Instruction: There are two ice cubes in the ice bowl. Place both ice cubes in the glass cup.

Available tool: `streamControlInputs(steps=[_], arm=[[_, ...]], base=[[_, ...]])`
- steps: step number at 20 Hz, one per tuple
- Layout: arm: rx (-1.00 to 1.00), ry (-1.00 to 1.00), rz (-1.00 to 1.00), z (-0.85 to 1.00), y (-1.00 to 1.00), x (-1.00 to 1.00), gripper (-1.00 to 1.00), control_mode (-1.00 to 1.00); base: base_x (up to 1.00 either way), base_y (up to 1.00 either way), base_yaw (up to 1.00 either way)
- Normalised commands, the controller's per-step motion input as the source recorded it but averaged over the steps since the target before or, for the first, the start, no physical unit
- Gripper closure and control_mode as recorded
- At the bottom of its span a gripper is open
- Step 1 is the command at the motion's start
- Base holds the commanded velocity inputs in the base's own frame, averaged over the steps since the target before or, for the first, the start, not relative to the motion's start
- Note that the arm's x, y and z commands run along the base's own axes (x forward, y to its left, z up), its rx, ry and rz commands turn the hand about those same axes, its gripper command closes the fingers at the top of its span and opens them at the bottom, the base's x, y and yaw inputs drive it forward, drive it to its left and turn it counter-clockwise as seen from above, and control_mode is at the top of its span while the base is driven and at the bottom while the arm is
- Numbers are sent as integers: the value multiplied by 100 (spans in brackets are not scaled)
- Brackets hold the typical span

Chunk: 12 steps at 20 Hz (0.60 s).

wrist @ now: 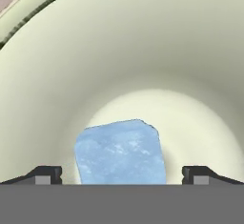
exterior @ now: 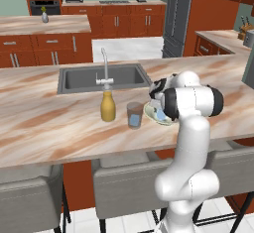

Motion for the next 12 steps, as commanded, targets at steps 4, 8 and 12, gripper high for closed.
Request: streamControlInputs(steps=[4,8,12], arm=[[0,0,0,-12,3,0,-100,-100],[0,0,0,-18,0,0,-100,-100],[0,0,0,0,0,0,100,-100]], base=[[0,0,0],[0,0,0],[0,0,0]])
